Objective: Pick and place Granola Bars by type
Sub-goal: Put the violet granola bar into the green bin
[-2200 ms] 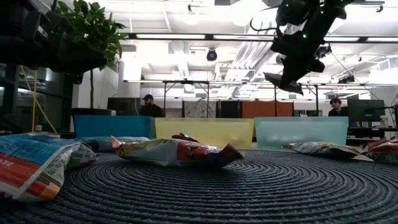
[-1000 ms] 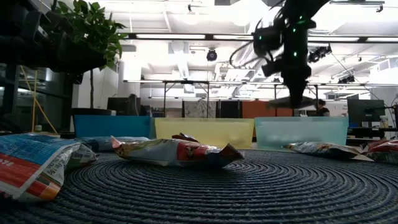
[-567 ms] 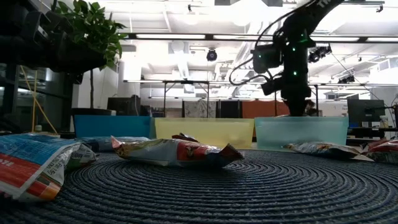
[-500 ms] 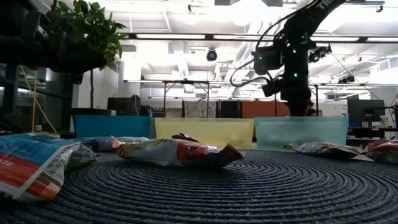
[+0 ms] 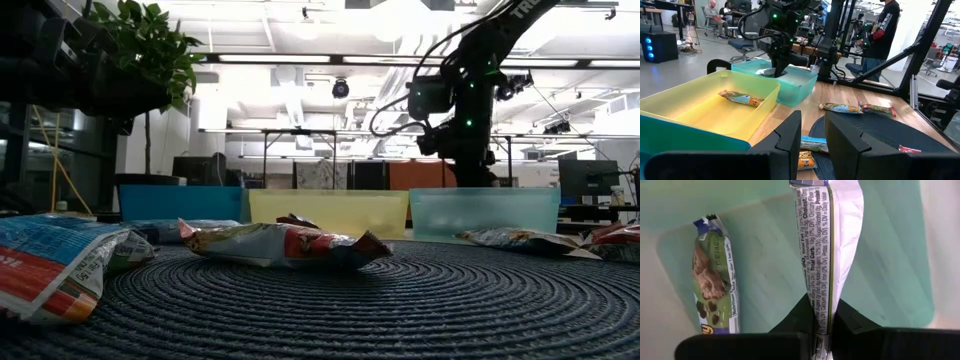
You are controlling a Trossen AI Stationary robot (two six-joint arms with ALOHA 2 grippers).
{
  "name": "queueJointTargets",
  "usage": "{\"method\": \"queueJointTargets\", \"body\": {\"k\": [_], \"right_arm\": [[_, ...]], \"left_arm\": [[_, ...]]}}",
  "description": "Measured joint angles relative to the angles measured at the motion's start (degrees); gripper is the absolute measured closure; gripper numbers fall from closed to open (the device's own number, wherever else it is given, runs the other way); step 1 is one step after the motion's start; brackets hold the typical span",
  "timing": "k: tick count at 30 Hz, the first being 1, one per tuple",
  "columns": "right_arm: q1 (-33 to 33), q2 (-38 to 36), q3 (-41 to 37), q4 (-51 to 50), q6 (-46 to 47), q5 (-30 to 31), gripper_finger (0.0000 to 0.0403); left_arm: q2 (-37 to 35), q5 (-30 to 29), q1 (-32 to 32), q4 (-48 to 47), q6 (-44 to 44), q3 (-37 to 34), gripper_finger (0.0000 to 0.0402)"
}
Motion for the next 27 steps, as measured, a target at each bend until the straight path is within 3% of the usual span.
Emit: {"method": "queueJointTargets", "body": {"k": [22,27], "right_arm": [[-0.1,5.2,0.0,-0.5,5.4,-1.7,0.0382],[-1.0,5.2,0.0,-1.4,5.7,-4.7,0.0378]], "left_arm": [[0.0,0.0,0.0,0.0,0.0,0.0,0.0319],[0.0,0.0,0.0,0.0,0.0,0.0,0.0319]]}}
